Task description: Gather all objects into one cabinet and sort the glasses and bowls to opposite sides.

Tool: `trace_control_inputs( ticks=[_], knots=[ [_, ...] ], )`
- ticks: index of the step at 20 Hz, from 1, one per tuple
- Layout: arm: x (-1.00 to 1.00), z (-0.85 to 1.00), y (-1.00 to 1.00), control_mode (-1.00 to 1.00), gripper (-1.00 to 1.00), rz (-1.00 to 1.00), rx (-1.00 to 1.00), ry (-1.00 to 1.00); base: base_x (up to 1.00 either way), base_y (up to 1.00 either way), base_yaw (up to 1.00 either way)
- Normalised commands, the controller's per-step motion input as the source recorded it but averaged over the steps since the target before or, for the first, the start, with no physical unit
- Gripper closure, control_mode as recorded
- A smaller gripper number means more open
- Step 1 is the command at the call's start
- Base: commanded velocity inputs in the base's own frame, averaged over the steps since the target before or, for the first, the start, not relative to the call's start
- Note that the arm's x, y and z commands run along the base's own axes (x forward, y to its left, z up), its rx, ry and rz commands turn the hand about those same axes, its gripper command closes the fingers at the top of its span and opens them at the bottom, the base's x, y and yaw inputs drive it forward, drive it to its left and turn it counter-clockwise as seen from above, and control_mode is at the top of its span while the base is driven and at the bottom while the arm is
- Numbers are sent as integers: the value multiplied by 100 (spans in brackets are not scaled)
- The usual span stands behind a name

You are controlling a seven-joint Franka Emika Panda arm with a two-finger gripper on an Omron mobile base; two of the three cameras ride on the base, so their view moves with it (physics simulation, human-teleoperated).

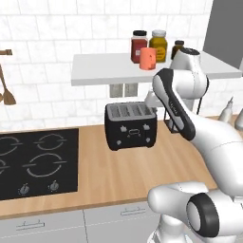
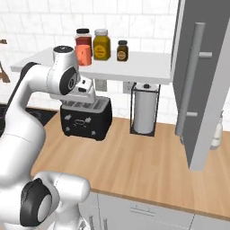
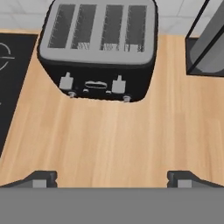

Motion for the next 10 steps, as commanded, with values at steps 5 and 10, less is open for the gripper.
trace_control_inputs(
  ticks=[5, 10],
  knots=[
    [0, 52, 16, -100, -100, 0, 0, -12, 0, 0, 0],
    [2, 69, 10, -100, -100, 0, 0, -8, 0, 0, 0]
  ],
)
